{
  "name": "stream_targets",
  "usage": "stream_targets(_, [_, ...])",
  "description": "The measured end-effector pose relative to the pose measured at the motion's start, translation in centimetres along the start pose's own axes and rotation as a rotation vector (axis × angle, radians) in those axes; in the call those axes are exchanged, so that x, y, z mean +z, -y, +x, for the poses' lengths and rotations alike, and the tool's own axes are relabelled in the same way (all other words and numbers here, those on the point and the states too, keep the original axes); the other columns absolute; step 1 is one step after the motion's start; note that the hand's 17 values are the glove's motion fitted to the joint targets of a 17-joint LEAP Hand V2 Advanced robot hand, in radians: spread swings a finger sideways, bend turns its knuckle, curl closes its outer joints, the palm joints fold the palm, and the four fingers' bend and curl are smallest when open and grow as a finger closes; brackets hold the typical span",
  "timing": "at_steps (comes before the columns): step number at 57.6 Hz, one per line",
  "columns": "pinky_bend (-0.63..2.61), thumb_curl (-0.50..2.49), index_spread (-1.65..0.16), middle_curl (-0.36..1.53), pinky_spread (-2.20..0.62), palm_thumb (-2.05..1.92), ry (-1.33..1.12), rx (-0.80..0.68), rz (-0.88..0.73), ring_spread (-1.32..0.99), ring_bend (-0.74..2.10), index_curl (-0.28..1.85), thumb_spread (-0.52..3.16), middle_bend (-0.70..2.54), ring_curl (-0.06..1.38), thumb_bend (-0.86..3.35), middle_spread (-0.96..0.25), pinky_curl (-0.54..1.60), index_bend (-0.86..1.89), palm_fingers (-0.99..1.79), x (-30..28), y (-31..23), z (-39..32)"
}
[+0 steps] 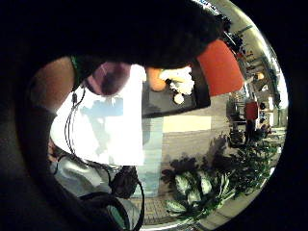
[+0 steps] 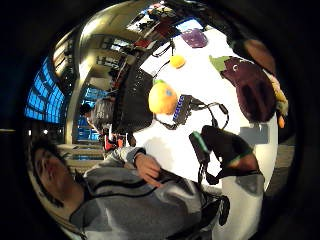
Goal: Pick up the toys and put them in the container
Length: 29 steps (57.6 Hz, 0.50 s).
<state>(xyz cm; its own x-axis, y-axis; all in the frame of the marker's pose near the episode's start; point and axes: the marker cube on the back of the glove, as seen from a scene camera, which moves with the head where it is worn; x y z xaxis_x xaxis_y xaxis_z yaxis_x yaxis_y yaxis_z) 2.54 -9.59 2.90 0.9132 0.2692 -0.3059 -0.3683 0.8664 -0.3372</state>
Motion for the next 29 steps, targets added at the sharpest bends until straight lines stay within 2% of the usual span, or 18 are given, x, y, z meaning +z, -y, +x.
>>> stream_targets(11, [0.88,0.24,-0.26,0.29,0.01,0.1,-0.115,0.073,-0.174,-0.1,0.38,0.25,1.3,0.18,0.21,0.21,0.03,0.38,0.04,0.0,3.8,4.6,2.2])
stream_targets(22, [1.09,0.26,-0.27,0.3,0.04,0.11,-0.148,0.115,-0.321,-0.09,0.44,0.17,1.22,0.16,0.23,0.14,0.04,0.42,0.05,-0.12,6.3,7.5,3.9])
stream_targets(29, [1.26,0.28,-0.28,0.29,0.03,0.19,-0.163,0.106,-0.284,-0.08,0.48,0.14,1.27,0.15,0.25,0.15,0.04,0.45,0.04,-0.11,7.0,7.8,3.7])
